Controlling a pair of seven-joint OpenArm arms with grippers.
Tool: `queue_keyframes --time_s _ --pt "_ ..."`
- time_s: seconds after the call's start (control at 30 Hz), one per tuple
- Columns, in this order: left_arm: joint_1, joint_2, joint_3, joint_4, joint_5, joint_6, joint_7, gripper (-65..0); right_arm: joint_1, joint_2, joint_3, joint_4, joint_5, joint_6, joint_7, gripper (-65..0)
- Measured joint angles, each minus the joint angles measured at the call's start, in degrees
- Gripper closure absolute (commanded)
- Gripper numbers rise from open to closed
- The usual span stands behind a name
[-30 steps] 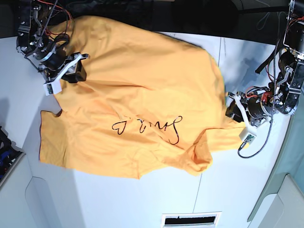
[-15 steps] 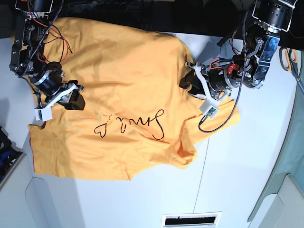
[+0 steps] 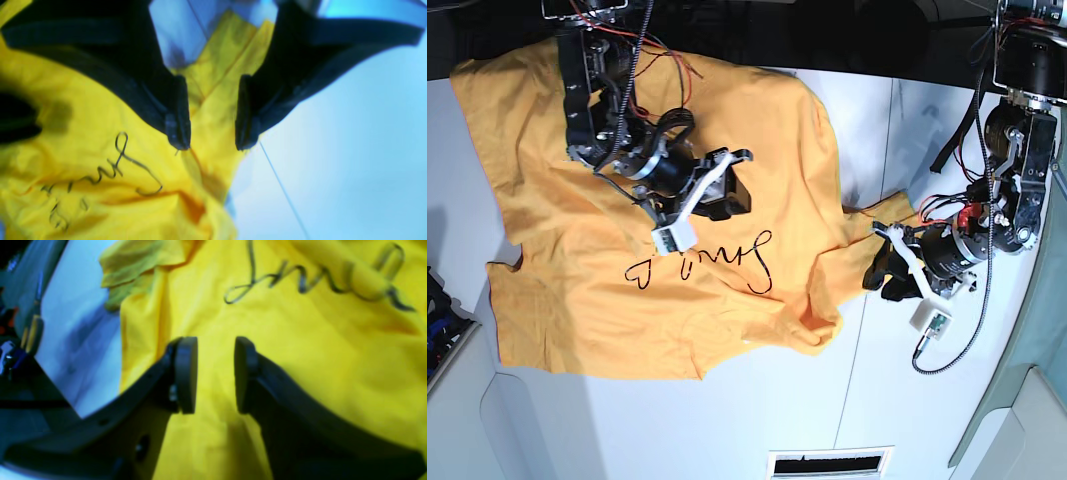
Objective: Layout the t-shirt on the table in an organized manner, then fold the t-shirt properly
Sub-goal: 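Pull the shirt edges with both grippers to smooth it flat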
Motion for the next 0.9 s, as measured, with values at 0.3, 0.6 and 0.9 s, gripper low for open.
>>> queue_keyframes --time_s 0.3,0.6,0.9 --pt "-8.6 5.4 3.6 -14.2 1.6 1.5 -3.0 -34.6 0.0 -2.1 -6.3 -1.2 -11.9 -9.3 2.3 -18.9" --pt "-16.6 10.2 3.6 -27.5 4.6 1.4 -4.9 -29.5 0.1 -2.1 -6.3 -7.0 -12.9 -9.3 3.3 -18.8" --pt "-18.6 7.5 3.6 -28.4 9.5 8.4 -6.1 0.0 -0.7 -0.1 -6.3 -7.8 -11.3 -6.7 -0.5 0.0"
